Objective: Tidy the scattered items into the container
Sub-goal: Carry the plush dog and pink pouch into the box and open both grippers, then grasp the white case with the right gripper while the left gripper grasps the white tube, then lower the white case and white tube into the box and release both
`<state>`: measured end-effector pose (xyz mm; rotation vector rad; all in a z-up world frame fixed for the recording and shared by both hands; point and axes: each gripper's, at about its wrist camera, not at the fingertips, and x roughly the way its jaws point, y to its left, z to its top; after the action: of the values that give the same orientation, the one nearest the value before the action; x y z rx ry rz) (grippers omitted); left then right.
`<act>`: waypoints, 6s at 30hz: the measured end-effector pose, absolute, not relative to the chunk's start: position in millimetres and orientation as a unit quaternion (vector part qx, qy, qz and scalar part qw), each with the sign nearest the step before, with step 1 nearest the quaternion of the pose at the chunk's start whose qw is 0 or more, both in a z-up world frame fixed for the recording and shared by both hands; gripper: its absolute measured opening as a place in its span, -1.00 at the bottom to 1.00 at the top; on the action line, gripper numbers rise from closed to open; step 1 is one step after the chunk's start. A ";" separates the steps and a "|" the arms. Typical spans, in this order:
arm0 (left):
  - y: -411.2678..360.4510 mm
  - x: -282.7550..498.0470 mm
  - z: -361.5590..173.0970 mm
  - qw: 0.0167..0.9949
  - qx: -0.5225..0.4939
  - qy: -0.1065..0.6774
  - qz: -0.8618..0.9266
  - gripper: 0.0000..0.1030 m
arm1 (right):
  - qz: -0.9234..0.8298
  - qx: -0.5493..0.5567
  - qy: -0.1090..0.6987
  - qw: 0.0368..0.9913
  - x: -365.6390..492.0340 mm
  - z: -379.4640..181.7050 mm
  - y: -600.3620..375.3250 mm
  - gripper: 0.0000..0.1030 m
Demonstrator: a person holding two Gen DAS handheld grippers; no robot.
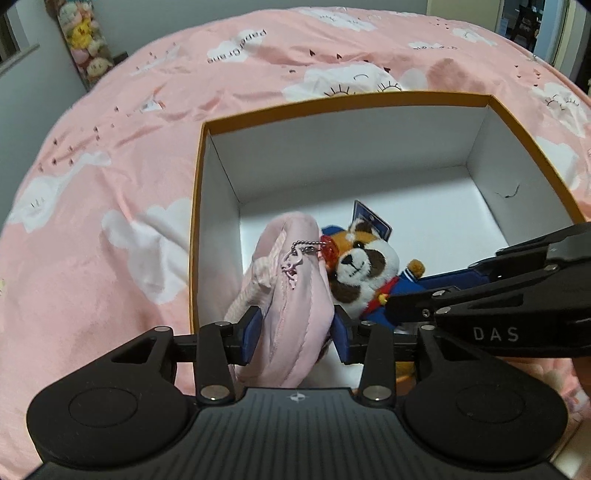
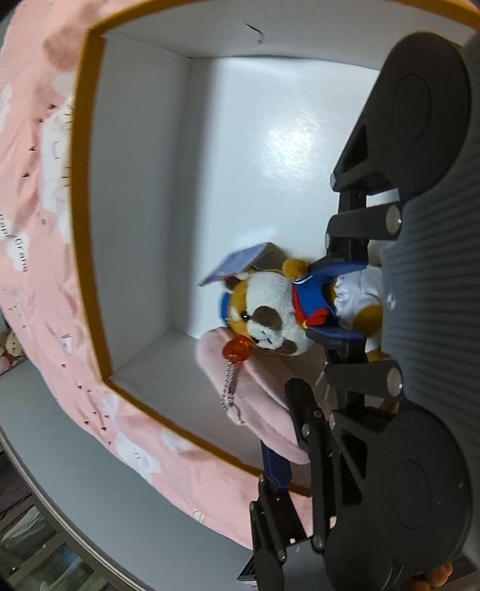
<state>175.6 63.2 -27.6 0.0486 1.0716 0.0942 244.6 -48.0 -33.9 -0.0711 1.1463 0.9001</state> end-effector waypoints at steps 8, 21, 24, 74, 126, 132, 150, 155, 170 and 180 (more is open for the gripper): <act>74.8 167.5 -10.0 0.870 -0.003 0.493 0.023 0.02 | 0.426 -0.041 0.526 0.735 238.4 -33.6 -38.9 -0.40; 75.0 149.0 15.9 0.891 -0.001 0.454 0.009 0.01 | 0.439 -0.051 0.511 0.738 225.7 -21.5 -41.5 -0.47; 70.8 137.2 26.2 0.899 0.007 0.439 -0.002 0.01 | 0.444 -0.064 0.484 0.751 217.2 -4.8 -52.2 -0.43; 40.6 26.4 -37.4 0.792 0.156 0.574 -0.138 -0.28 | 0.628 -0.478 0.426 0.441 70.2 -35.2 -82.6 0.47; 35.7 105.0 104.2 0.933 0.062 0.339 -0.101 -0.33 | 0.478 -0.196 0.355 0.779 184.8 120.1 -115.1 -0.39; 20.1 145.2 61.4 0.938 0.070 0.327 -0.095 -0.33 | 0.420 -0.136 0.393 0.806 234.1 90.5 -103.2 -0.39; -1.8 169.1 -31.8 0.915 0.177 0.341 -0.122 -0.34 | 0.358 -0.096 0.496 0.785 287.0 -8.0 -75.1 -0.38; -2.3 168.0 -36.2 0.912 0.174 0.349 -0.126 -0.33 | 0.357 -0.084 0.512 0.777 290.4 -14.7 -76.9 -0.38; -0.1 162.6 -35.4 0.906 0.066 0.397 -0.130 0.06 | 0.354 -0.078 0.527 0.768 288.7 -21.3 -81.7 -0.38; 27.8 168.1 -27.2 0.898 -0.005 0.428 -0.103 -0.16 | 0.335 -0.084 0.527 0.777 287.8 -16.6 -83.1 -0.38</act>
<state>168.1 27.8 -27.2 -0.0093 0.8857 -0.2141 287.8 -83.1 -16.6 -0.1823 1.1394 0.7256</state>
